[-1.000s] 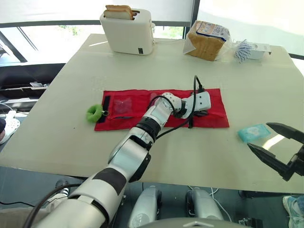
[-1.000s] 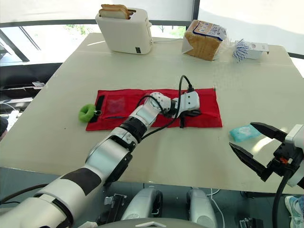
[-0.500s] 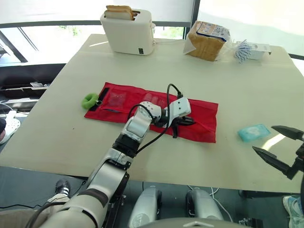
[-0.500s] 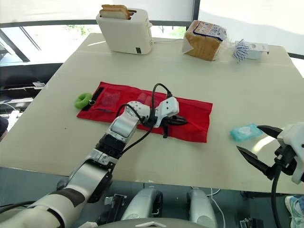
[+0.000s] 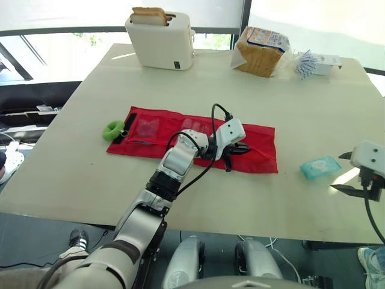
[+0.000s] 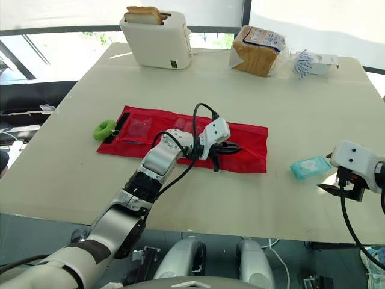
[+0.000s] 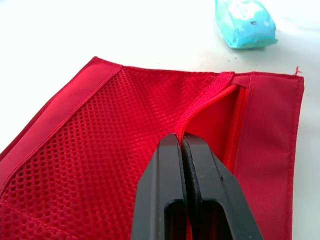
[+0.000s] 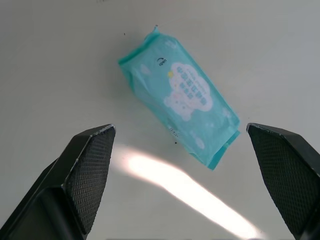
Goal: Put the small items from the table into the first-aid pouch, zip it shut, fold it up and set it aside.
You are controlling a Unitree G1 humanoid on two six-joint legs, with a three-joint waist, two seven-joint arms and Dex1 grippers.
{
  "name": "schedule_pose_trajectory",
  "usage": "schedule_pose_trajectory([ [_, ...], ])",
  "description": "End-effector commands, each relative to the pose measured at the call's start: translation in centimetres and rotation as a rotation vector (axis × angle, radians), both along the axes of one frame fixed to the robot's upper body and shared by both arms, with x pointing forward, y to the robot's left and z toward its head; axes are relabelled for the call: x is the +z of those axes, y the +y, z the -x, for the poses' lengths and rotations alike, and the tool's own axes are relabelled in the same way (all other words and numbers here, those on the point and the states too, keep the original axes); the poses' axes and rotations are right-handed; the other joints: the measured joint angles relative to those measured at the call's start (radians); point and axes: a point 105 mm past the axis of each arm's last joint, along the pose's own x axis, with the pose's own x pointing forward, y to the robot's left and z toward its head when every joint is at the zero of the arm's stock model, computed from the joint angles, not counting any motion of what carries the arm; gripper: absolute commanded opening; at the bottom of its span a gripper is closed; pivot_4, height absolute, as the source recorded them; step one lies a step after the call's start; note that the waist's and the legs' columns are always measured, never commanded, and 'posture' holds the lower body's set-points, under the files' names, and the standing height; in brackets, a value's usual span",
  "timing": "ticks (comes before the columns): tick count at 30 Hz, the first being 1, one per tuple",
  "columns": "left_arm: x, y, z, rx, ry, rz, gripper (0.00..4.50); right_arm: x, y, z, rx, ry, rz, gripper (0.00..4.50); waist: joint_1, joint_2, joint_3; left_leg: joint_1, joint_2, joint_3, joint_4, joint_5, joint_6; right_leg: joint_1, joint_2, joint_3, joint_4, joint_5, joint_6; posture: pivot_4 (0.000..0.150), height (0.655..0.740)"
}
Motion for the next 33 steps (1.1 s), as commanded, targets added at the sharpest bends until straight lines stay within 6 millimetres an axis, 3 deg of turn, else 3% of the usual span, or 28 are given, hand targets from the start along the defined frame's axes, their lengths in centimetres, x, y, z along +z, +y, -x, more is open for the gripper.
schedule_pose_trajectory([
  [1,1.5,-0.8,0.4,-0.019,-0.039,0.048,0.04,-0.7,-0.6,-1.4,0.051,0.021,0.055,4.50,0.001,0.000,0.000,0.000,0.000,0.000,0.000,0.000,0.000,0.000,0.000,0.000,0.000,0.000,0.000,0.150,0.7400],
  [5,1.6,-0.8,0.3,-0.009,-0.037,0.055,0.04,-1.4,-1.0,-3.1,0.092,0.041,0.050,4.50,0.001,0.002,0.000,0.000,0.000,0.000,0.000,0.000,0.000,0.000,0.000,0.000,0.000,0.000,0.000,0.150,0.7400],
  [12,1.4,-0.8,0.3,-0.001,-0.034,0.058,0.04,-2.8,-0.6,-4.1,0.161,0.101,0.048,4.50,0.001,0.003,0.000,0.000,0.000,0.000,0.000,0.000,0.000,0.000,-0.001,0.000,0.000,0.000,0.000,0.150,0.7400],
  [14,1.4,-0.8,0.4,-0.001,-0.034,0.060,0.00,-2.7,-0.1,-4.2,0.155,0.117,-0.009,3.97,0.000,0.003,0.000,0.000,0.000,0.001,0.000,0.000,0.000,0.000,-0.001,0.000,0.000,0.000,0.000,0.150,0.7400],
  [15,1.5,-0.8,0.4,-0.001,-0.034,0.062,0.00,-2.6,0.0,-4.0,0.153,0.123,-0.029,3.48,0.000,0.003,0.000,0.000,0.000,0.000,0.000,0.000,0.000,0.000,-0.001,0.000,0.000,0.000,0.000,0.150,0.7400],
  [18,1.4,-0.9,0.5,0.003,-0.027,0.071,0.00,-2.0,0.7,-3.2,0.128,0.110,-0.106,2.32,0.000,0.003,0.000,0.000,0.000,0.000,0.000,0.000,0.000,0.000,-0.001,0.000,0.001,0.000,0.000,0.150,0.7400],
  [19,1.4,-0.9,0.6,0.002,-0.023,0.075,0.00,-1.5,1.2,-2.5,0.090,0.093,-0.163,2.32,0.001,0.003,0.000,0.000,0.000,0.000,0.000,0.000,0.000,0.000,-0.001,0.000,0.001,0.000,0.000,0.150,0.7400],
  [20,1.4,-1.0,0.7,0.001,-0.018,0.079,0.00,-1.1,1.7,-1.9,0.035,0.073,-0.218,1.79,0.009,0.004,-0.001,0.000,0.000,0.000,0.000,0.000,0.000,0.000,-0.001,0.000,0.001,0.000,0.000,0.150,0.7400],
  [23,1.3,-1.1,0.8,-0.001,-0.008,0.084,0.00,0.3,2.8,0.3,-0.122,0.028,-0.353,1.79,0.015,0.006,-0.001,-0.003,0.000,-0.004,0.000,0.000,-0.001,0.000,-0.003,0.000,0.001,0.000,0.000,0.150,0.7400],
  [27,1.6,-1.5,0.8,-0.011,0.009,0.098,0.00,1.6,3.7,3.4,-0.322,-0.093,-0.328,1.79,0.018,0.007,-0.001,-0.002,0.000,-0.003,0.001,0.000,0.000,0.000,-0.006,0.001,0.001,0.000,0.000,0.150,0.7400],
  [30,2.0,-2.5,0.4,0.010,0.003,0.110,0.00,2.1,7.0,5.1,-0.411,-0.128,-0.461,1.79,0.013,0.007,-0.001,-0.002,0.000,-0.004,0.002,-0.002,0.003,0.001,-0.005,0.000,0.001,0.000,0.000,0.150,0.7400],
  [33,2.3,-3.3,0.1,0.015,0.004,0.115,0.00,1.1,9.1,5.0,-0.469,-0.123,-0.480,1.79,0.011,0.007,-0.001,-0.002,0.000,-0.004,0.002,-0.002,0.003,0.000,-0.002,0.000,0.001,0.000,0.000,0.150,0.7400],
])
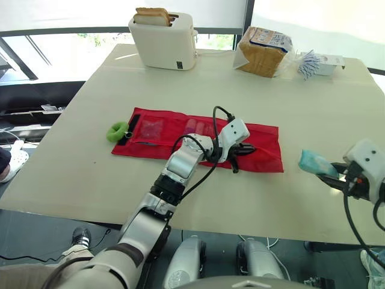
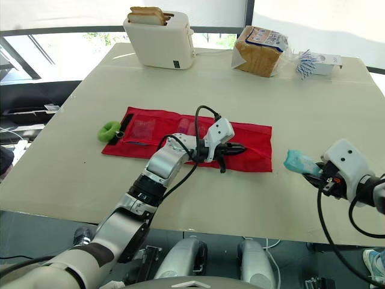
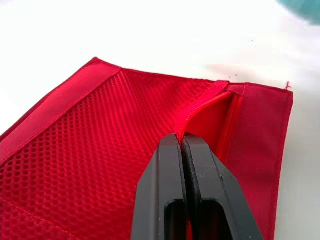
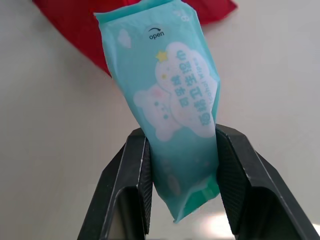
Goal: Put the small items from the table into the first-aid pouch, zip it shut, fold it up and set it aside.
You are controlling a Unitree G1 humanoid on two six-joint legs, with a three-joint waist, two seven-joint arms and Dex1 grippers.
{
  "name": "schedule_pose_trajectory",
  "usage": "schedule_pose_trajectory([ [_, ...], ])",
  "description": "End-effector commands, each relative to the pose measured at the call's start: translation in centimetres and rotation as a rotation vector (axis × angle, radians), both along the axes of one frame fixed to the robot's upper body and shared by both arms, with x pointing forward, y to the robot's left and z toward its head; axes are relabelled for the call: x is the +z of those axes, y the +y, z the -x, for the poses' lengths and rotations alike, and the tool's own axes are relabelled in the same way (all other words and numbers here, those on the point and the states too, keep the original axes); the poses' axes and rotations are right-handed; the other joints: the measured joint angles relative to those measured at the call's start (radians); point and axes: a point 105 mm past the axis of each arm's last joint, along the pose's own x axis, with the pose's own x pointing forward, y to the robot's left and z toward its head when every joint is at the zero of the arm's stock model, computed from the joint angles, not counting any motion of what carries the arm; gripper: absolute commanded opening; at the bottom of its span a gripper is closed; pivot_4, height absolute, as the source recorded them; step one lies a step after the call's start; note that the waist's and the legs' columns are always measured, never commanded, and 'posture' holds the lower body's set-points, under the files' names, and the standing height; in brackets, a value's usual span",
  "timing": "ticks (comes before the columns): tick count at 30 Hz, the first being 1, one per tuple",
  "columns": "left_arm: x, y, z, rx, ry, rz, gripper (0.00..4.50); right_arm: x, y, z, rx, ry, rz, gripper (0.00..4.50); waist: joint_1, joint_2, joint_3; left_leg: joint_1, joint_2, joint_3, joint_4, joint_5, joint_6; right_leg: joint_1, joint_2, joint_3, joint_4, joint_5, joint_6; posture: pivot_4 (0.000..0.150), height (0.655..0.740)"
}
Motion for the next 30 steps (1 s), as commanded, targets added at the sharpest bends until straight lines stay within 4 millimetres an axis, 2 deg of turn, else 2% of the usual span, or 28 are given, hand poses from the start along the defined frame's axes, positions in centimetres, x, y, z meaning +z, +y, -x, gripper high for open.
schedule_pose_trajectory([
  [1,1.9,-1.7,-0.3,-0.014,-0.042,0.032,0.00,-0.9,2.5,0.0,-0.103,0.005,0.014,1.79,-0.001,0.000,0.000,0.000,-0.001,0.000,0.000,0.000,0.000,0.000,0.000,0.000,0.000,0.000,0.000,0.150,0.7400],
  [5,2.2,-2.8,0.2,-0.052,-0.059,0.040,0.00,-2.5,4.1,-1.6,-0.222,0.015,-0.016,1.79,-0.008,-0.001,0.000,0.000,-0.001,0.000,0.000,0.001,-0.001,0.000,0.000,-0.003,0.000,0.000,0.000,0.150,0.7400],
  [8,2.2,-3.0,0.5,-0.072,-0.077,0.034,0.00,-3.4,5.2,-2.2,-0.241,0.027,-0.009,1.79,-0.009,-0.001,0.000,0.000,-0.001,0.001,0.000,0.002,-0.003,-0.001,0.001,-0.003,0.000,0.000,0.000,0.150,0.7400],
  [14,2.1,-3.6,1.9,-0.125,-0.092,0.054,0.00,-5.2,4.2,-4.3,-0.437,0.066,-0.012,1.79,-0.011,0.000,0.000,0.000,-0.001,0.001,0.000,0.002,-0.003,-0.001,0.001,-0.003,0.000,0.000,0.000,0.150,0.7400],
  [19,1.6,-3.4,2.6,-0.134,-0.043,0.060,0.00,-4.8,4.9,-7.1,-0.547,0.070,-0.091,1.79,-0.015,0.000,0.000,0.001,-0.001,0.002,0.000,0.002,-0.003,-0.001,0.001,-0.002,0.001,0.000,0.000,0.150,0.7400],
  [24,0.7,-2.9,2.1,-0.101,0.004,0.032,0.00,-3.5,8.1,-9.4,-0.552,0.097,-0.272,1.79,-0.018,0.000,0.000,0.001,-0.001,0.002,-0.001,0.002,-0.003,-0.001,0.002,-0.002,0.001,0.000,0.000,0.150,0.7400],
  [26,0.5,-2.8,1.7,-0.086,0.020,0.026,0.00,-3.6,8.3,-9.4,-0.550,0.099,-0.267,2.31,-0.019,0.000,0.000,0.001,-0.001,0.002,-0.002,0.002,-0.003,-0.001,0.002,-0.002,0.001,0.000,0.000,0.150,0.7400],
  [27,0.5,-2.7,1.6,-0.081,0.027,0.023,0.00,-3.7,8.3,-9.3,-0.546,0.095,-0.256,2.37,-0.018,0.000,0.000,0.001,-0.001,0.002,-0.002,0.002,-0.003,-0.001,0.002,-0.002,0.001,0.000,0.000,0.150,0.7400],
  [28,0.5,-2.6,1.4,-0.074,0.037,0.023,0.00,-3.7,8.3,-9.1,-0.536,0.088,-0.249,2.97,-0.018,0.000,0.000,0.001,-0.001,0.002,-0.002,0.002,-0.003,-0.001,0.002,-0.002,0.000,0.000,0.000,0.150,0.7400],
  [30,0.6,-2.4,0.8,-0.057,0.050,0.021,0.00,-3.4,8.3,-8.3,-0.488,0.067,-0.250,3.59,-0.018,0.000,0.000,0.001,-0.001,0.002,-0.002,0.002,-0.003,-0.001,0.002,-0.002,0.000,0.000,0.000,0.150,0.7400],
])
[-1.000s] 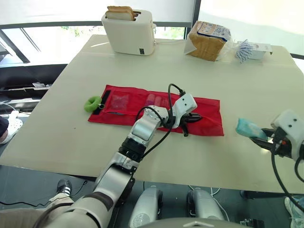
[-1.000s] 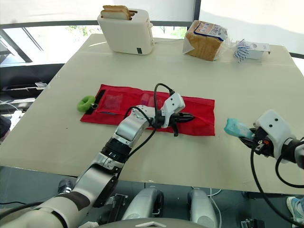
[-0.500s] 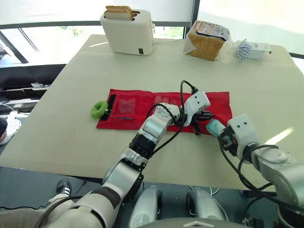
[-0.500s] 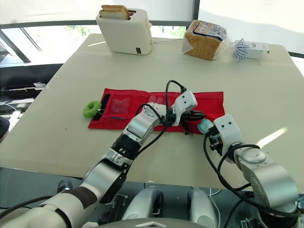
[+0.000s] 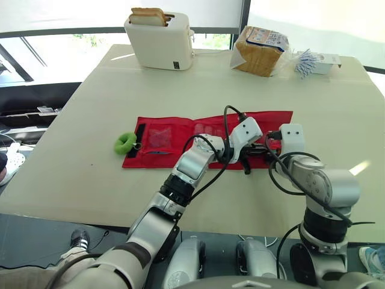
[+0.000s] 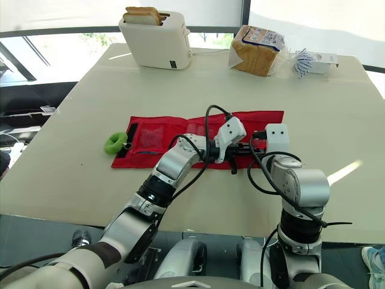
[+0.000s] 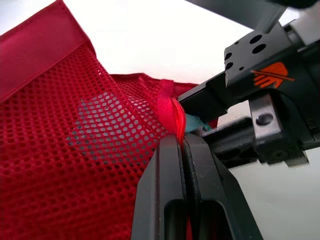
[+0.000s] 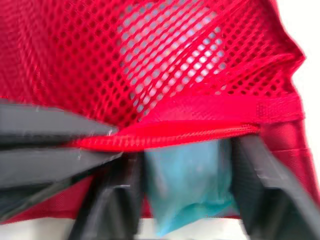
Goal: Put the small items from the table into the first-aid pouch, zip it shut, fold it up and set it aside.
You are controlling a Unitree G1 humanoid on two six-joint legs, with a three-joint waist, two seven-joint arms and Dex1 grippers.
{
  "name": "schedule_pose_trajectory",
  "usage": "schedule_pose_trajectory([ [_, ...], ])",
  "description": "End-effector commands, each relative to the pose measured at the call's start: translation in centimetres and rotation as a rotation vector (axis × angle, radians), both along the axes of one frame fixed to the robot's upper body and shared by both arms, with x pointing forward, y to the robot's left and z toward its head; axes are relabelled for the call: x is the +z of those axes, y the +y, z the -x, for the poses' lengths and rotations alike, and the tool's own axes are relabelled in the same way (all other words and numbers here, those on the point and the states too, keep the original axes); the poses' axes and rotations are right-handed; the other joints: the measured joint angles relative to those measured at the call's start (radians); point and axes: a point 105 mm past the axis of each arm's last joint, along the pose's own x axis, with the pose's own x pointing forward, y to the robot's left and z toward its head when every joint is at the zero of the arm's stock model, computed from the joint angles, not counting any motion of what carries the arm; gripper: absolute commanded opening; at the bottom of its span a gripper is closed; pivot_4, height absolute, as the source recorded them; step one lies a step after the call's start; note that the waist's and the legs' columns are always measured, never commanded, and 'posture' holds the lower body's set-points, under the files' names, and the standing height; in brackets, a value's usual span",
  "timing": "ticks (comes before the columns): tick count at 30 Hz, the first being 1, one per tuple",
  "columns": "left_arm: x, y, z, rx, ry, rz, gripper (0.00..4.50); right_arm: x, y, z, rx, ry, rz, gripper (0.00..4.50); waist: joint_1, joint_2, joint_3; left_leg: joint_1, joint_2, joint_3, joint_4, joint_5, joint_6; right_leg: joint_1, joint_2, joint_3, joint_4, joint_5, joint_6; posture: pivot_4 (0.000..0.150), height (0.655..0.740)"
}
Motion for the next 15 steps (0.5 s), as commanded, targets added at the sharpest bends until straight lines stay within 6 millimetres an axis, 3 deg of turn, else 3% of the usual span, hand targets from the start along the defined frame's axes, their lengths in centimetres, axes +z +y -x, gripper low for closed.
schedule_pose_trajectory([
  [1,0.4,-0.5,-0.2,-0.022,0.029,0.011,0.00,1.7,-0.1,1.2,0.069,-0.098,0.021,4.06,0.003,0.000,0.000,0.000,0.000,0.000,0.000,0.000,0.000,0.000,0.000,0.000,0.000,0.000,0.000,0.150,0.7400],
  [3,0.4,-0.3,-0.6,-0.016,0.031,0.005,0.00,1.8,-0.8,2.3,0.107,-0.114,0.048,4.06,0.005,0.000,0.000,0.000,0.000,0.000,0.000,0.000,0.000,0.000,0.000,0.000,0.000,0.000,0.000,0.150,0.7400],
  [6,0.4,-0.1,-0.9,-0.017,0.032,-0.007,0.00,3.5,-2.0,2.9,0.126,-0.272,0.130,4.06,0.007,0.000,0.000,0.000,-0.001,0.000,-0.001,-0.002,0.003,0.000,0.000,0.000,-0.001,0.000,0.000,0.150,0.7400],
  [11,0.5,-0.1,-1.0,-0.022,0.029,-0.007,0.00,3.0,-2.2,5.4,0.221,-0.293,0.018,4.06,-0.008,0.000,0.000,0.001,0.000,-0.001,-0.001,-0.002,0.004,0.000,0.001,0.000,0.000,0.000,0.000,0.150,0.7400],
  [15,0.8,-0.1,-1.1,-0.023,0.030,-0.001,0.00,2.2,-1.9,5.9,0.279,-0.281,0.025,2.15,-0.014,0.000,0.000,0.000,0.000,-0.001,-0.001,-0.003,0.004,0.000,0.001,0.000,-0.001,0.000,0.000,0.150,0.7400],
])
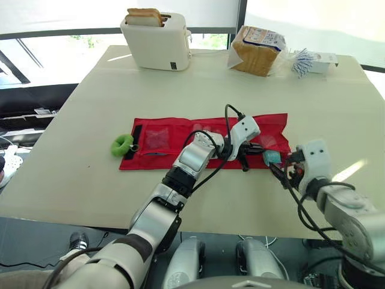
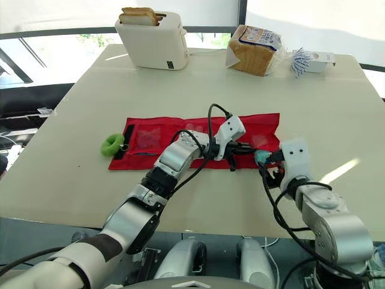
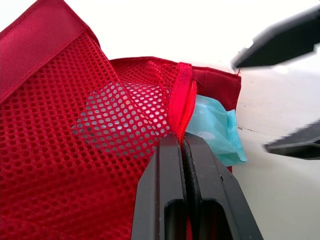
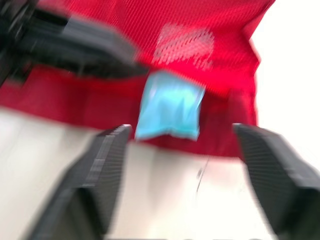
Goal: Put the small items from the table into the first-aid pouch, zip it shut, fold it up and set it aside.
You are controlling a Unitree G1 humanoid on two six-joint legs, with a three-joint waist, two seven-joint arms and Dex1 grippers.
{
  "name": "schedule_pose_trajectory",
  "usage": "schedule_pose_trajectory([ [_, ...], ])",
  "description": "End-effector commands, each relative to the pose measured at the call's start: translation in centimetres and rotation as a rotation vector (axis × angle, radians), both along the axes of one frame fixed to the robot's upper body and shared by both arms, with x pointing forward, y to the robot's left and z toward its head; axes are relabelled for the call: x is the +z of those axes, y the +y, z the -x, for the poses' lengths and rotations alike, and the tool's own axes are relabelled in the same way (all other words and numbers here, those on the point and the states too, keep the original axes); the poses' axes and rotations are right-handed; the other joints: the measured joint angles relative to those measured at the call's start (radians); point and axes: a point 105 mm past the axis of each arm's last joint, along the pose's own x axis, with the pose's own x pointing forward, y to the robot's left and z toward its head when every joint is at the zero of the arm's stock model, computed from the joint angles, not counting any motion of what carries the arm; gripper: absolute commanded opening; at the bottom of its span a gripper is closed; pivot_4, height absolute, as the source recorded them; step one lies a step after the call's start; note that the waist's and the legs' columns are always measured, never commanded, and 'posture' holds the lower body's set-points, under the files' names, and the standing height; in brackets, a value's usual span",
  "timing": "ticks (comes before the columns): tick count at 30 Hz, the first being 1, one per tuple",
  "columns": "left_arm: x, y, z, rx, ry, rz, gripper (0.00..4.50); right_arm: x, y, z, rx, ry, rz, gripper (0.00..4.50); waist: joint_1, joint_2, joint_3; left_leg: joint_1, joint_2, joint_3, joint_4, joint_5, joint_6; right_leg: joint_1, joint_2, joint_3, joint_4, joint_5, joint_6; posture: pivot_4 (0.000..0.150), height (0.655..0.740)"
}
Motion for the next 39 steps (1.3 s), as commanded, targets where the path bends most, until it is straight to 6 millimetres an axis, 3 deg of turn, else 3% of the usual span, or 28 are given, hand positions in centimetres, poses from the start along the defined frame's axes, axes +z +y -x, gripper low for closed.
schedule_pose_trajectory([
  [1,1.4,-0.4,0.1,-0.024,-0.031,0.031,0.00,1.2,0.7,-0.3,0.047,-0.085,-0.006,1.83,-0.002,0.000,0.000,0.000,0.000,0.000,0.000,0.000,0.000,0.000,0.000,0.000,0.000,0.000,0.000,0.150,0.7400],
  [4,1.4,-0.3,0.1,-0.025,-0.031,0.031,0.00,0.6,1.1,-1.6,0.047,-0.089,-0.020,0.17,-0.004,0.000,0.000,0.000,0.000,0.000,0.000,0.000,0.000,0.000,0.000,0.000,0.000,0.000,0.000,0.150,0.7400],
  [5,1.4,-0.3,0.2,-0.025,-0.030,0.031,0.00,0.4,1.2,-2.2,0.047,-0.090,-0.018,0.02,-0.003,0.000,0.000,0.000,0.000,0.000,0.000,0.000,0.000,0.000,0.001,0.000,0.000,0.000,0.000,0.150,0.7400],
  [11,1.2,-0.3,0.5,-0.034,-0.027,0.030,0.00,-1.1,1.0,-6.3,0.032,-0.120,-0.002,0.02,-0.003,0.000,0.000,0.000,0.000,0.001,0.000,0.000,-0.001,0.000,0.000,0.001,0.000,0.000,0.000,0.150,0.7400],
  [15,1.3,-0.4,0.5,-0.033,-0.026,0.033,0.00,-0.1,0.5,-8.8,0.049,-0.191,0.008,0.02,-0.003,0.000,0.000,0.000,0.000,0.002,0.000,0.002,-0.004,0.000,0.000,0.001,0.000,0.000,0.000,0.150,0.7400],
  [18,1.3,-0.3,0.5,-0.039,-0.047,0.031,0.00,0.8,0.6,-9.0,0.084,-0.217,-0.017,0.02,-0.003,0.000,0.000,0.000,0.000,0.001,-0.001,0.002,-0.004,0.000,0.000,0.001,0.000,0.000,0.000,0.150,0.7400],
  [20,1.3,-0.2,0.3,-0.036,-0.065,0.032,0.00,1.0,0.8,-8.1,0.129,-0.209,-0.052,0.02,-0.002,0.000,0.000,0.000,0.000,0.002,-0.001,0.002,-0.004,0.000,0.000,0.001,0.000,0.000,0.000,0.150,0.7400],
  [21,2.1,0.0,0.3,-0.040,-0.047,0.104,0.00,1.1,0.7,-6.3,0.186,-0.183,-0.074,0.26,0.005,0.000,0.000,0.000,0.000,0.002,-0.001,0.002,-0.004,0.000,0.000,0.001,0.000,0.000,0.000,0.150,0.7400],
  [24,3.3,1.1,0.6,-0.059,0.026,0.233,0.81,2.3,0.3,-2.4,0.276,-0.151,-0.150,1.27,0.015,0.000,0.000,-0.001,0.000,0.000,-0.002,0.000,-0.001,-0.001,-0.001,0.000,-0.002,0.000,0.000,0.150,0.7400],
  [27,4.2,3.7,2.0,-0.106,0.062,0.297,2.00,3.8,-2.1,0.0,0.240,-0.141,-0.197,2.49,0.005,0.000,0.000,0.000,0.001,0.002,-0.002,0.000,0.000,-0.001,-0.001,0.002,0.000,0.000,0.000,0.150,0.7400],
  [28,4.4,5.2,2.3,-0.102,0.065,0.306,2.58,4.1,-3.3,0.4,0.199,-0.131,-0.212,3.09,0.003,0.000,0.000,0.001,0.001,0.002,-0.002,0.000,0.000,-0.001,-0.001,0.002,0.000,0.000,0.000,0.150,0.7400],
  [29,4.4,6.4,2.7,-0.101,0.064,0.306,2.82,4.2,-4.2,0.7,0.167,-0.118,-0.216,3.40,-0.002,0.001,0.000,0.001,0.001,0.001,-0.002,0.000,0.000,0.000,-0.001,0.002,0.000,0.000,0.000,0.150,0.7400],
  [31,4.4,8.2,3.2,-0.082,0.045,0.300,3.77,4.1,-5.3,0.7,0.111,-0.085,-0.227,4.38,-0.004,0.001,0.000,0.001,0.002,0.001,-0.002,0.000,0.000,0.000,-0.001,0.004,0.000,0.000,0.000,0.150,0.7400],
  [33,5.0,11.0,4.2,-0.047,0.001,0.347,4.40,3.2,-6.3,0.2,0.047,-0.011,-0.258,4.50,-0.005,0.001,0.000,0.002,0.002,0.001,-0.003,0.000,0.000,0.000,-0.001,0.004,0.000,0.000,0.000,0.150,0.7400],
  [39,6.5,17.6,8.4,-0.054,0.024,0.343,4.40,1.4,-6.6,-2.3,0.009,0.132,-0.305,4.50,0.004,0.001,0.000,0.002,0.002,0.002,-0.006,0.003,-0.005,-0.002,-0.003,0.006,0.000,0.000,-0.001,0.150,0.7400],
])
